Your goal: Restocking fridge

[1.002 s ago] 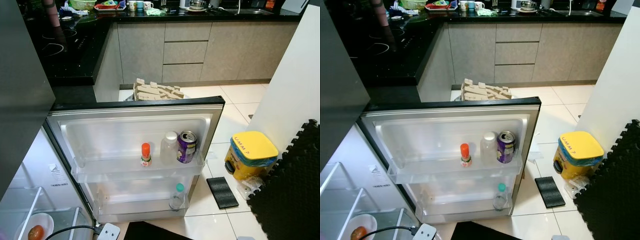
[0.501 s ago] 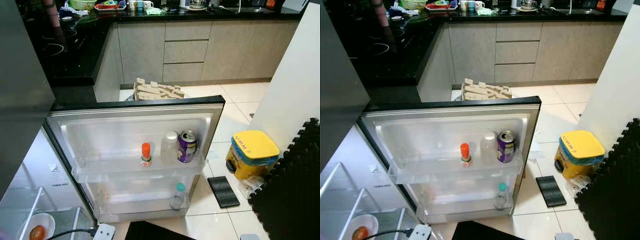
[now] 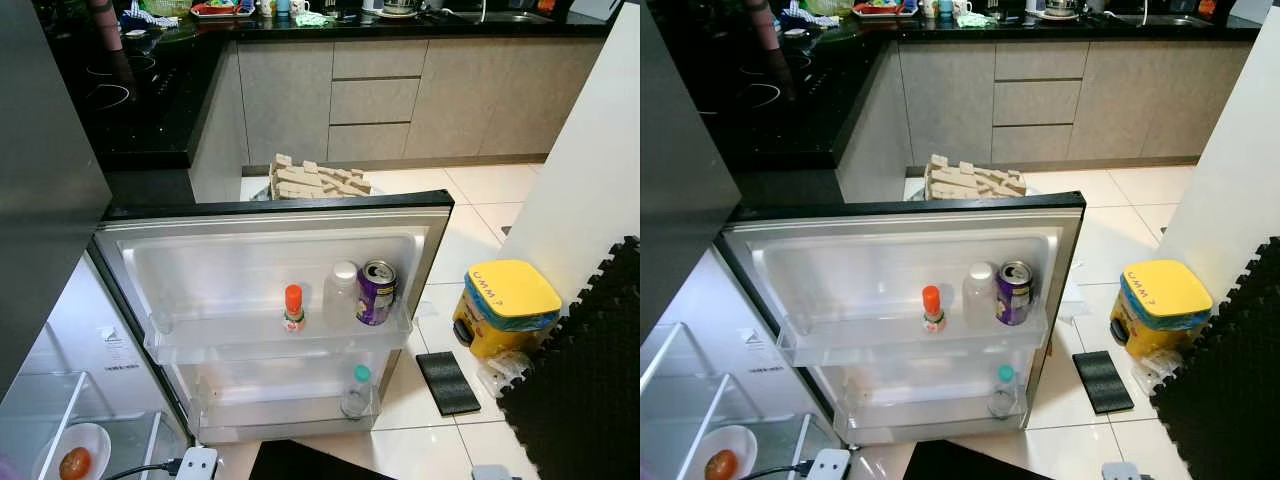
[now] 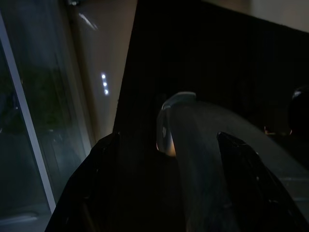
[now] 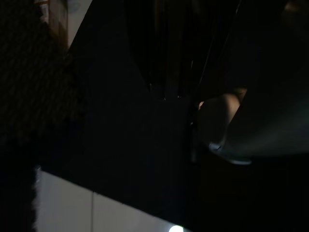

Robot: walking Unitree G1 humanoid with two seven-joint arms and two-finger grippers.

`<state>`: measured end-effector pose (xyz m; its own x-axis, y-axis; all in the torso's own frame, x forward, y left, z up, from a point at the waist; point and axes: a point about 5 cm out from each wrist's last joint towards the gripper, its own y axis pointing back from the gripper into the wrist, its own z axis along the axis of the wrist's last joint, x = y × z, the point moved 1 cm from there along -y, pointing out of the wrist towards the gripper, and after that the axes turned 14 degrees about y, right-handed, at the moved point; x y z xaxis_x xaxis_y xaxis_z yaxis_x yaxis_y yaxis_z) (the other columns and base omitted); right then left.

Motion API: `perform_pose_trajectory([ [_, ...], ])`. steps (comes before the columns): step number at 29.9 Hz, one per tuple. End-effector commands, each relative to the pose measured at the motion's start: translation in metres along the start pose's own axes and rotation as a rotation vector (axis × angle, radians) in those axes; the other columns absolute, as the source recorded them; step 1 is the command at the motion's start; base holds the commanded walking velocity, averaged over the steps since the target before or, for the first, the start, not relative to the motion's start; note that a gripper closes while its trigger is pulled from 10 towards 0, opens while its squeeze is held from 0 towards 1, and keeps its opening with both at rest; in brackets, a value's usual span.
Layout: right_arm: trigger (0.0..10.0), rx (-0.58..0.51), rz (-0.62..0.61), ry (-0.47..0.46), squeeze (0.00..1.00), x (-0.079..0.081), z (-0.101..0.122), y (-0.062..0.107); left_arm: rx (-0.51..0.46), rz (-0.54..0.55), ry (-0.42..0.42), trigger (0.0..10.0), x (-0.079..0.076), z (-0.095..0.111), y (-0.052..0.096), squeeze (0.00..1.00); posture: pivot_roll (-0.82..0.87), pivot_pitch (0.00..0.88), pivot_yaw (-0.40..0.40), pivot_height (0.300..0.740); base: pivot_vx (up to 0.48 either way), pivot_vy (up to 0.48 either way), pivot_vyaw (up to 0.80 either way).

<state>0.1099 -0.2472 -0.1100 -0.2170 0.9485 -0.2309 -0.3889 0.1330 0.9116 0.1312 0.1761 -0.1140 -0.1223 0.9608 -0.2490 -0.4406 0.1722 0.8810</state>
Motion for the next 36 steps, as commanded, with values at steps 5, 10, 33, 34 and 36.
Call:
perform_pose_trajectory([
  [5, 10.0, 0.003, 0.005, 0.011, 0.00, 0.001, 0.000, 0.000, 0.026, 0.012, 0.003, 10.0, 0.004, -0.006, 0.002, 0.00, 0.03, 0.000, -0.009, 0.740, 0.000, 0.000, 0.00],
  [10, 10.0, 0.003, 0.005, 0.024, 0.00, -0.001, 0.000, 0.000, 0.016, 0.009, -0.001, 10.0, 0.003, -0.004, 0.001, 0.00, 0.06, 0.000, -0.024, 0.740, 0.000, 0.000, 0.00],
  [33, 10.0, 0.020, -0.024, -0.029, 0.00, -0.006, -0.007, 0.002, 0.011, -0.016, -0.055, 10.0, -0.002, 0.005, -0.001, 0.00, 0.01, 0.000, -0.003, 0.740, 0.000, 0.000, 0.00],
  [34, 10.0, 0.020, -0.024, -0.029, 0.00, -0.006, -0.007, 0.002, 0.011, -0.016, -0.055, 10.0, -0.002, 0.005, -0.001, 0.00, 0.01, 0.000, -0.003, 0.740, 0.000, 0.000, 0.00],
  [36, 10.0, 0.018, -0.026, -0.028, 0.00, -0.007, -0.007, 0.002, 0.019, -0.013, -0.058, 10.0, -0.001, 0.003, -0.001, 0.00, 0.00, 0.000, 0.002, 0.740, 0.000, 0.000, 0.00],
])
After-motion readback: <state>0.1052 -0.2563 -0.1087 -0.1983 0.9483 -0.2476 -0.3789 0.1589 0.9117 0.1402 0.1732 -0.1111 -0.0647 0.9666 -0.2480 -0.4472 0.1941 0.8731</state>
